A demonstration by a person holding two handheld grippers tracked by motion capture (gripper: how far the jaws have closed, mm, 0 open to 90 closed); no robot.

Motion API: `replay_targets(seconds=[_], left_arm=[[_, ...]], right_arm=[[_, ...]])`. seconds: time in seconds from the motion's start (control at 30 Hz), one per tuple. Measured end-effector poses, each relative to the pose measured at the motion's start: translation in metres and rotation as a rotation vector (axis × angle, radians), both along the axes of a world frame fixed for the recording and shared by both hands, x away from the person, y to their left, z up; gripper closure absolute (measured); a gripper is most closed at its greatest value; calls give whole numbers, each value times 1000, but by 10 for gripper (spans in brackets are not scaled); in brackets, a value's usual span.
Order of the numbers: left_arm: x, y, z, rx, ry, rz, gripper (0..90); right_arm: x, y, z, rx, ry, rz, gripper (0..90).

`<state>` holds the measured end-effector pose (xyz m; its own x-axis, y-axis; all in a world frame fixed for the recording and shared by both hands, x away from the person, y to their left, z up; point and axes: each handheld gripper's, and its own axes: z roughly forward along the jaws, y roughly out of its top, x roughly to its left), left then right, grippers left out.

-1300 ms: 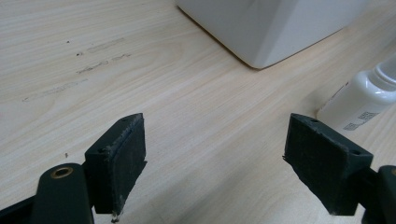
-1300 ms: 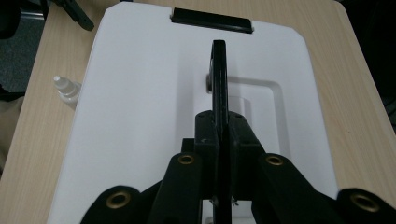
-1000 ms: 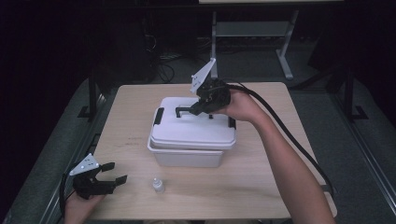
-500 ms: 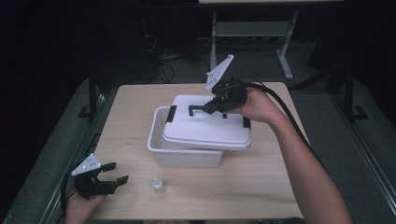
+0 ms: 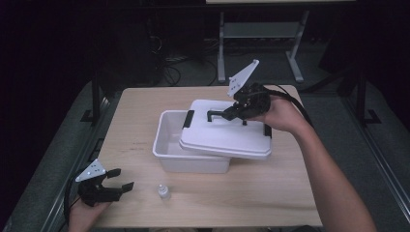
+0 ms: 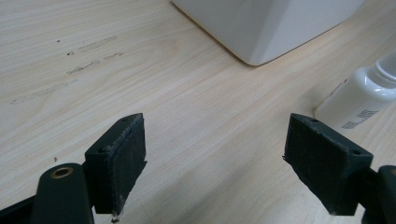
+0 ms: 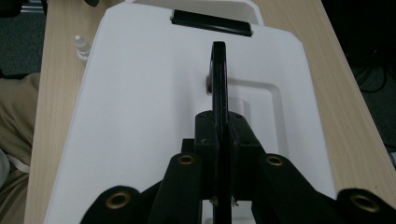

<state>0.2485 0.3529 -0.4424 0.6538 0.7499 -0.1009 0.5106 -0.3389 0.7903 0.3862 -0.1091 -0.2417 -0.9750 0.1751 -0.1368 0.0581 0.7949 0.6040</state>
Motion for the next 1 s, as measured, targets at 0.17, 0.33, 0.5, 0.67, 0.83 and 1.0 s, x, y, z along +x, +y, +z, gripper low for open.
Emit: replay_targets(seconds=[0.17,0.33,0.5,0.67,0.83,1.0], left_arm=[[0,-1,-1,0,2,1,202],[0,-1,0,1,1,3,202],[0,-2,0,3,2,2,202],[0,-4,-1,9,3,-1,203],[0,-4,-1,10,3,-1,203],[0,-5,0,14,3,-1,203]], right_arm=[[-4,-15,-1,7,-5,-17,839],[-9,-31,0,16,-1,-47,839],[-15,-45,1,24,-3,-69,839],[-20,-60,-1,26,0,-96,839],[-24,-76,-3,29,1,-119,839],[-28,-87,-4,35,2,-140,839]])
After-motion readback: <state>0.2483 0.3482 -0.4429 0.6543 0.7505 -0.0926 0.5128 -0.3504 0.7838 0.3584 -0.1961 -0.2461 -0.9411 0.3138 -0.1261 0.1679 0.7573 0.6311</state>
